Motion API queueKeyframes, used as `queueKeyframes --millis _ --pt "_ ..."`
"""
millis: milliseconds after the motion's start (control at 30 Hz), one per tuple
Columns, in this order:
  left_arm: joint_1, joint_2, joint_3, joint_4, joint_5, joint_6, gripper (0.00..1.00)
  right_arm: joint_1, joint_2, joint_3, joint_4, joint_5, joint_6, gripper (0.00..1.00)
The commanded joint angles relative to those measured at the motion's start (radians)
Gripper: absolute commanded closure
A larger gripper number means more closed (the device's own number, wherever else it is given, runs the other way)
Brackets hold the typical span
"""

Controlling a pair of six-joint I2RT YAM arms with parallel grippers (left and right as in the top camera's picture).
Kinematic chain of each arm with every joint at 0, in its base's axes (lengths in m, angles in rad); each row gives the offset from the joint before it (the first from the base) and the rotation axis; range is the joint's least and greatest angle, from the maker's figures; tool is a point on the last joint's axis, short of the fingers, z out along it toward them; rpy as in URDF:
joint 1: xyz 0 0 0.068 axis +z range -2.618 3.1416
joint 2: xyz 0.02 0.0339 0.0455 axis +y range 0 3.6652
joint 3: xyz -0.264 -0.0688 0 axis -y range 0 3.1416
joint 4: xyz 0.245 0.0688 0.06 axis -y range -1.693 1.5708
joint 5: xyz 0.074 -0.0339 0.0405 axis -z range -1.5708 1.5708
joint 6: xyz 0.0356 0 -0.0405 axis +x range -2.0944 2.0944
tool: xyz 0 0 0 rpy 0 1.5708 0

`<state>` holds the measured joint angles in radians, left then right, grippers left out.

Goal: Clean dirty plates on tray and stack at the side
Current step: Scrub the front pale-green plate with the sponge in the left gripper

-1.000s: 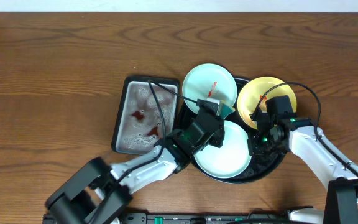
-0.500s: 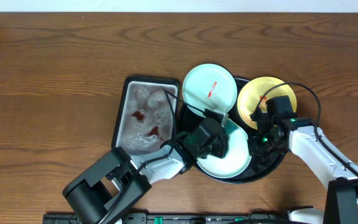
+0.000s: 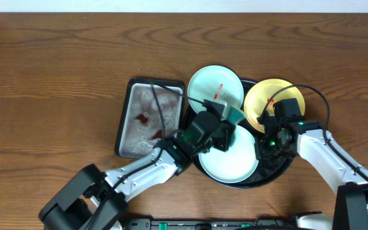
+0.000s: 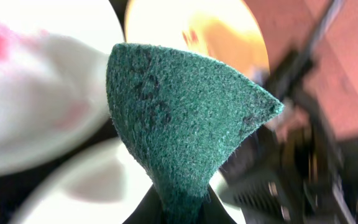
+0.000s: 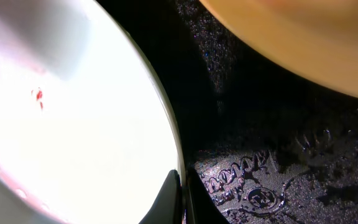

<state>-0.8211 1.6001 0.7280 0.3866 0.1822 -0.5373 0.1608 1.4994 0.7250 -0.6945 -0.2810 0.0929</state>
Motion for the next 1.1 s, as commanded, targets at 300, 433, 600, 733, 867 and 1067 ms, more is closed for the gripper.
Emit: queueKeyframes --millis 300,433,600,733,867,1067 --pt "-0.035 0.146 0.003 0.072 -0.085 0.014 0.92 -0.002 0.006 0.013 -0.002 -0.012 -0.020 0.99" --pt "-0.054 0.187 0.003 0.068 -0.063 -0.003 0.92 -0.002 0.006 0.013 -0.004 -0.012 -0.019 0.99" --pt "-0.062 0.190 0.003 0.056 0.129 -0.018 0.92 -0.002 0.006 0.013 -0.004 -0.012 -0.020 0.99" --pt "-0.060 0.185 0.003 0.009 0.288 -0.003 0.92 -0.002 0.006 0.013 -0.003 -0.012 -0.020 0.99" --pt "-0.031 0.133 0.003 -0.005 0.276 0.057 0.92 -0.002 0.006 0.013 -0.005 -0.012 -0.020 0.99" --pt "0.042 0.000 0.003 -0.003 0.043 0.058 0.92 -0.002 0.006 0.013 -0.004 -0.012 -0.020 0.99"
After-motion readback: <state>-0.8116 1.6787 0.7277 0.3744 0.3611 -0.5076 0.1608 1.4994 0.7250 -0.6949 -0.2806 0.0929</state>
